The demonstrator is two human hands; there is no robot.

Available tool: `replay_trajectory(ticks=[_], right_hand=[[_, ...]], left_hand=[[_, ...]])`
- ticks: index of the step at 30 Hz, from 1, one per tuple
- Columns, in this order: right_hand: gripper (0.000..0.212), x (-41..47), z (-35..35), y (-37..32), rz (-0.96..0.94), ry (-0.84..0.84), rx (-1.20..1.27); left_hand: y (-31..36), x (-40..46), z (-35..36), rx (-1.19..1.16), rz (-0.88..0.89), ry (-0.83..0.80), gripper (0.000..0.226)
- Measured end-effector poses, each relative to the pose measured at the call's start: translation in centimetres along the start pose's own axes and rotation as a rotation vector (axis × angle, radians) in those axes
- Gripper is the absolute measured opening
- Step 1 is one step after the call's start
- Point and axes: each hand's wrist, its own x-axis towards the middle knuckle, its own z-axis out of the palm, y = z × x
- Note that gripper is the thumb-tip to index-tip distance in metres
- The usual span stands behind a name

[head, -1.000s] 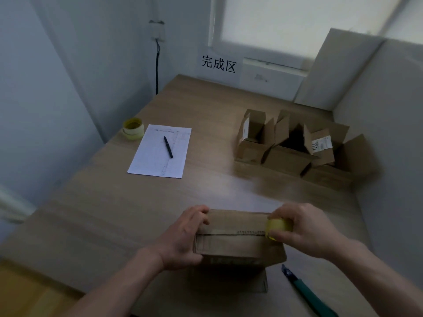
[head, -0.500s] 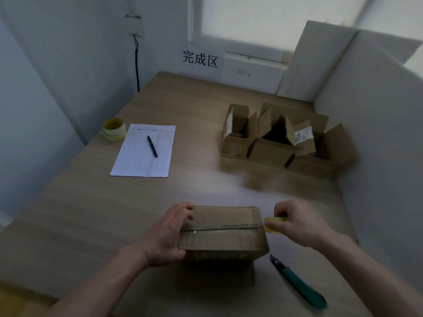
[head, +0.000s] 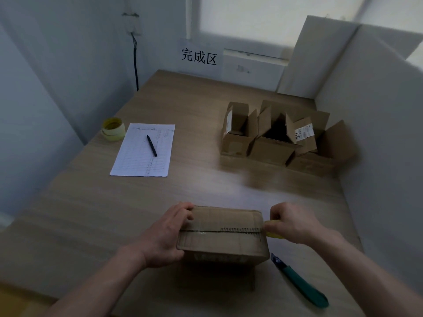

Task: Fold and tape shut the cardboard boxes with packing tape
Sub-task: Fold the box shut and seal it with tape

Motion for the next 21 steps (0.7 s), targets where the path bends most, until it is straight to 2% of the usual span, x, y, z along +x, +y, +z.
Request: replay_trajectory(ticks=[21], right_hand=[[0.028,0.0,-1.3,-0.4,0.091,-0.157,0.085]], left_hand=[[0.1,0.6,-0.5,0.046,0.019,-0.059,0.062]])
